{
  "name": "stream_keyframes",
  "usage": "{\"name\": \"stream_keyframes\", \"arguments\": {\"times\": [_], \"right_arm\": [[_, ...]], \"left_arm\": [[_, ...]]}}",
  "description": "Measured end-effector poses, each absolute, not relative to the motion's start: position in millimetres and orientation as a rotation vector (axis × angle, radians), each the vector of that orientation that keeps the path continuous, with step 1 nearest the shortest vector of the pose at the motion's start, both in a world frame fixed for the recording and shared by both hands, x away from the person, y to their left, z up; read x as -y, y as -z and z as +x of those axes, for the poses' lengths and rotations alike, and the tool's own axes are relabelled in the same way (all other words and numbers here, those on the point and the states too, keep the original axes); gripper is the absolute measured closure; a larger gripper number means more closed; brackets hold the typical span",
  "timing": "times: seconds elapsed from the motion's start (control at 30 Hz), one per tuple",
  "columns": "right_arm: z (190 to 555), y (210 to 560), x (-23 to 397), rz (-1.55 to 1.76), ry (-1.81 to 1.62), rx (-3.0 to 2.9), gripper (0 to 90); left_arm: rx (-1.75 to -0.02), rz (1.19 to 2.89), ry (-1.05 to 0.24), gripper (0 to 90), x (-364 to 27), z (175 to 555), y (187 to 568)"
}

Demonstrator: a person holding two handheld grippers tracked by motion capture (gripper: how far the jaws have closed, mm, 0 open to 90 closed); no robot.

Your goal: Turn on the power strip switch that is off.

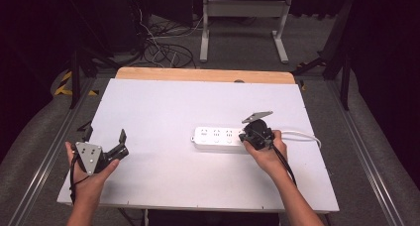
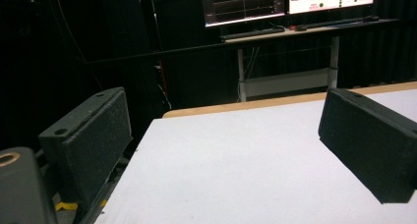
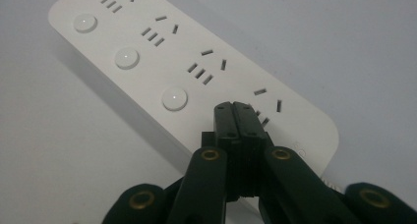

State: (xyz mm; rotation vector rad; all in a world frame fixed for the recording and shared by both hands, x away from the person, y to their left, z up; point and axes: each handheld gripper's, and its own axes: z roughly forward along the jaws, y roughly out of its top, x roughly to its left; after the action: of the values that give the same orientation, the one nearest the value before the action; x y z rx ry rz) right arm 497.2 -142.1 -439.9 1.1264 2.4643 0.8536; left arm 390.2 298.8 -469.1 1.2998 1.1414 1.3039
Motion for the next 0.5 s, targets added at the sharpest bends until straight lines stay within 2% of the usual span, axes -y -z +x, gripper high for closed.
{"name": "stream_keyframes", "arguments": {"times": [0.5], "right_arm": [[497.7, 444.7, 140.2, 1.115, -0.84, -2.488, 90.0]], "left_arm": [[-1.138, 1.309, -1.303, 6.3, -297.8, 390.0, 469.4]]}}
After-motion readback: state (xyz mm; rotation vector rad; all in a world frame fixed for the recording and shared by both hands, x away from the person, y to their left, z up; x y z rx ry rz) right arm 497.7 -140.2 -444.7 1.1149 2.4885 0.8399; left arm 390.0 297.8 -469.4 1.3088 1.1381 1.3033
